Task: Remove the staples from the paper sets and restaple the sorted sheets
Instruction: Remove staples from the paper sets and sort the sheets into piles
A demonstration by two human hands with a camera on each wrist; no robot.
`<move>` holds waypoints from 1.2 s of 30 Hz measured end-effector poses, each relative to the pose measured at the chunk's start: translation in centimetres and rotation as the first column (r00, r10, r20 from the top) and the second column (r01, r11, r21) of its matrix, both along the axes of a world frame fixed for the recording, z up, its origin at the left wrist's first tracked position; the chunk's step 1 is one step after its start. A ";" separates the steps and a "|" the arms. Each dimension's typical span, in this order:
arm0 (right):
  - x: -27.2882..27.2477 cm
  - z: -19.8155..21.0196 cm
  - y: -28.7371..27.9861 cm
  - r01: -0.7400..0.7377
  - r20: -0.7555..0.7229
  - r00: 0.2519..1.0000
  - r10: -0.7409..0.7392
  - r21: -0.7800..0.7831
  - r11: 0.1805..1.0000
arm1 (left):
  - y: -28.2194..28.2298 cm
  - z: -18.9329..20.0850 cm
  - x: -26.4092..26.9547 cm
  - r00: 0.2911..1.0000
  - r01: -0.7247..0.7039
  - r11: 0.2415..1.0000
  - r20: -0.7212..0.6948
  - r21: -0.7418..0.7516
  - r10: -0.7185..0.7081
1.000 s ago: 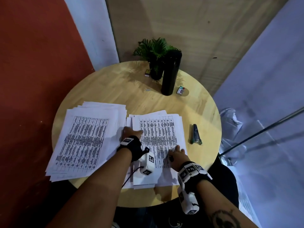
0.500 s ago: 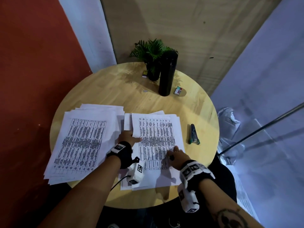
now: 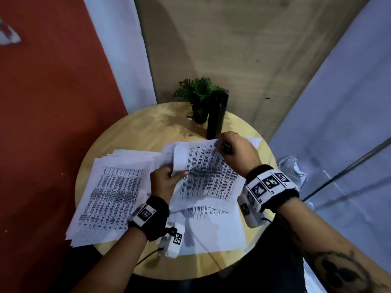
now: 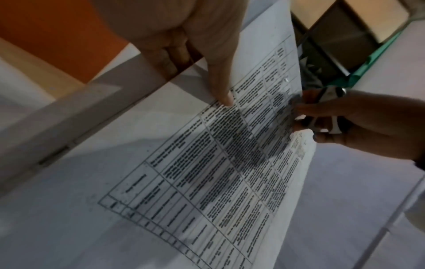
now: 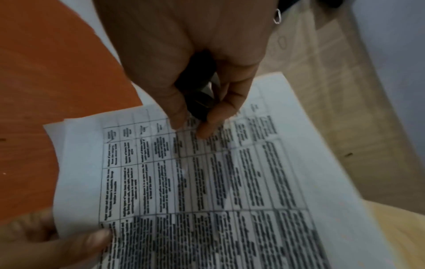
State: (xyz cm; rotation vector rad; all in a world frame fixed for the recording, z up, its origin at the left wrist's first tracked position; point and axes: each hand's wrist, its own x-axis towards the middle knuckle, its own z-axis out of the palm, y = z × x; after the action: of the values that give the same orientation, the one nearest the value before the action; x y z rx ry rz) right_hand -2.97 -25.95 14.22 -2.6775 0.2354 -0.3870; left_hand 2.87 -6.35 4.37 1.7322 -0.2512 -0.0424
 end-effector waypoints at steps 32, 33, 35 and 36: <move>-7.1 17.0 4.5 0.068 0.352 0.934 -0.059 -0.012 0.998 | 1.8 21.5 -3.6 0.873 0.299 0.932 0.452 -0.205 -0.181; -7.1 17.0 4.4 0.042 0.453 0.890 -0.058 0.044 0.998 | 1.8 21.7 -3.7 0.881 0.291 0.931 0.440 -0.221 -0.172; -7.4 17.2 4.8 0.000 0.645 0.756 -0.110 0.168 0.986 | 1.8 22.1 -3.8 0.889 0.273 0.932 0.432 -0.238 -0.150; -7.5 17.4 5.1 -0.061 0.688 0.711 -0.145 0.266 0.962 | 1.8 22.3 -3.8 0.893 0.262 0.934 0.427 -0.244 -0.140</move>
State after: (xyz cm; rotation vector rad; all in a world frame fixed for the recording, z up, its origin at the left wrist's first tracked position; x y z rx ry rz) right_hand -10.44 -20.83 31.63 -2.0642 0.0985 -1.2581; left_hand -0.96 -4.60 26.64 1.3946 -0.7117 0.1959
